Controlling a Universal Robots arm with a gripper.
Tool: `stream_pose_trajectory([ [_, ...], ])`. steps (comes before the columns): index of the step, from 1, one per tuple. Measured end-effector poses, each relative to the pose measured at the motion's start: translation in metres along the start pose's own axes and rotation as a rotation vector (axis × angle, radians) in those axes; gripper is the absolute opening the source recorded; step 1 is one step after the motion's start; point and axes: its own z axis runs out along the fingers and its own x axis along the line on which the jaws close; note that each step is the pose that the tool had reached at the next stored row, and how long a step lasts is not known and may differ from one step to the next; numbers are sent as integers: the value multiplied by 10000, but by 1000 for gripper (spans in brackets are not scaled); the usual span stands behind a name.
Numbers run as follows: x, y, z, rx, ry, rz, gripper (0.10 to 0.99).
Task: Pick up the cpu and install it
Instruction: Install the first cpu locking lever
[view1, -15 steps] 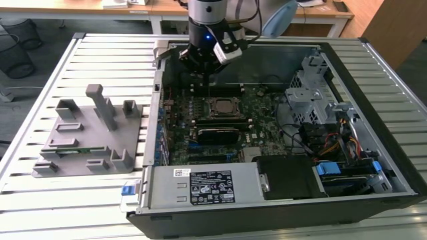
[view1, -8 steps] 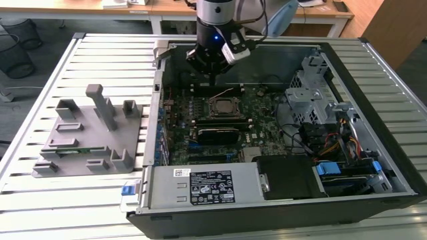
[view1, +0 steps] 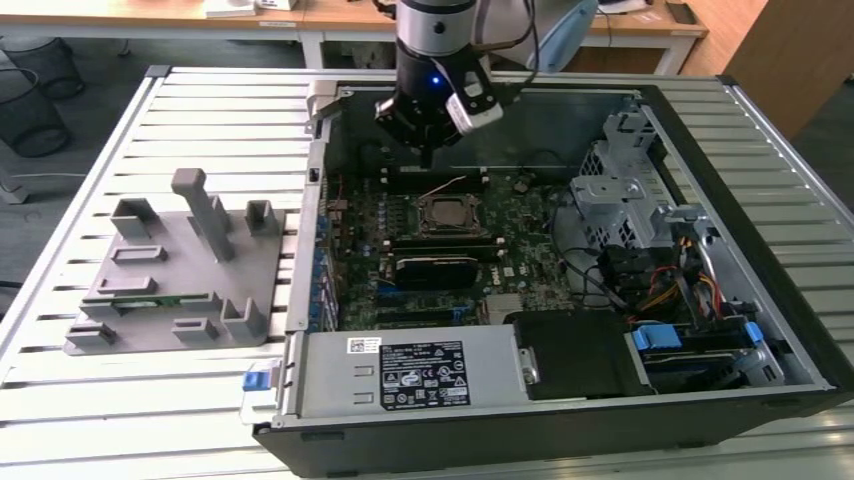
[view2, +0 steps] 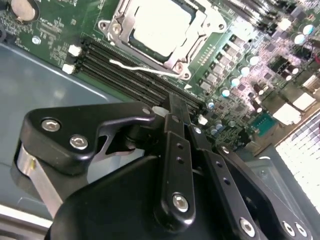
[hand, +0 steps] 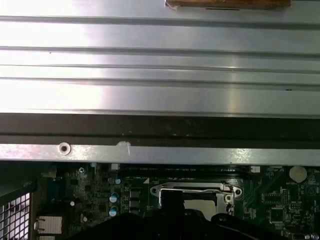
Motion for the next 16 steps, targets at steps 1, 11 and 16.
stream_pose_trajectory([
  [1,-2,-7,1,-1,0,5,106],
  [11,-118,-20,80,0,-2,34,106],
  [16,-143,-24,153,-2,6,-90,106],
])
